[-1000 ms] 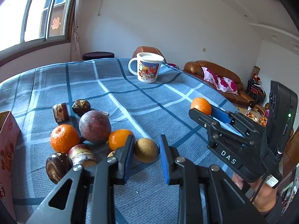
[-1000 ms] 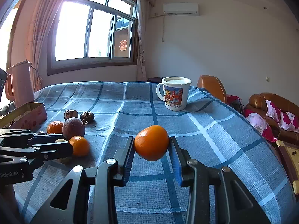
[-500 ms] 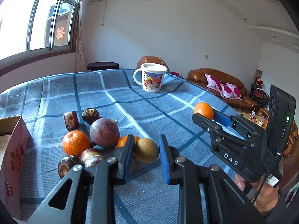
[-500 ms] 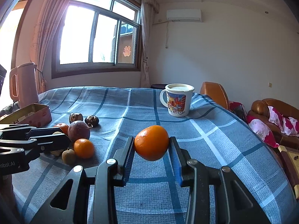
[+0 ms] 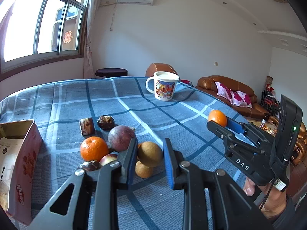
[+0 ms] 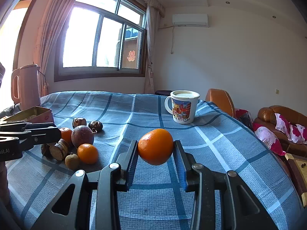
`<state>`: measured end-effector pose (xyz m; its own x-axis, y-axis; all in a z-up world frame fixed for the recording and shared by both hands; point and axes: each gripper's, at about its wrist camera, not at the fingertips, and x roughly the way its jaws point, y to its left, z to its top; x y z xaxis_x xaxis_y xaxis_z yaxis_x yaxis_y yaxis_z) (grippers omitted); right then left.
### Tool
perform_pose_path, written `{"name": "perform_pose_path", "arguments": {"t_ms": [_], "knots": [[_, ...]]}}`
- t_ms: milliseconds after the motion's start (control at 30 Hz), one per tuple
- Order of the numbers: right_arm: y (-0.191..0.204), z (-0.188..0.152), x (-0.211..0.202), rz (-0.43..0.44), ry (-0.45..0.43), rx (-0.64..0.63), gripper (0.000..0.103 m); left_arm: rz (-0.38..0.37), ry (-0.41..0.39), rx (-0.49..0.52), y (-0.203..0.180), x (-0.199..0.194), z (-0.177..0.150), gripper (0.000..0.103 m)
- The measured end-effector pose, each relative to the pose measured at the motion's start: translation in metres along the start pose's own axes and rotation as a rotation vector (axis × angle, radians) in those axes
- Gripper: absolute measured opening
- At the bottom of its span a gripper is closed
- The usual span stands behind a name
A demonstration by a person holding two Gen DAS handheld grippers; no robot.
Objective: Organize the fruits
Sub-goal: 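Grasp the small brown pear with the left gripper while the right gripper holds the orange, then carry the pear and the orange toward the tin box with both grippers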
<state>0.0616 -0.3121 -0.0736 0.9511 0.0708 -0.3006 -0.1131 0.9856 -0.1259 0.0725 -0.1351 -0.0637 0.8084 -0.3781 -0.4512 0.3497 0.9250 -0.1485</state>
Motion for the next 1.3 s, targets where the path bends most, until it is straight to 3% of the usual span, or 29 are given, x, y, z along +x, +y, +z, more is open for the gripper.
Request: {"name": "perform_pose_path", "arguments": {"t_ms": [400,967,1300], "knots": [[0.002,-0.002,-0.01,-0.011,-0.064,-0.01,0.038,0.034,-0.049,-0.012,0.013,-0.015,0.004,0.028],[0.01,0.0,-0.013,-0.017,-0.074,-0.05,0.038,0.075,-0.098,-0.028,0.03,-0.031,0.011,0.028],[0.021,0.007,-0.017,0.039,-0.072,-0.043,0.038,0.105,-0.115,-0.027,0.037,-0.037,0.014,0.028]]}}
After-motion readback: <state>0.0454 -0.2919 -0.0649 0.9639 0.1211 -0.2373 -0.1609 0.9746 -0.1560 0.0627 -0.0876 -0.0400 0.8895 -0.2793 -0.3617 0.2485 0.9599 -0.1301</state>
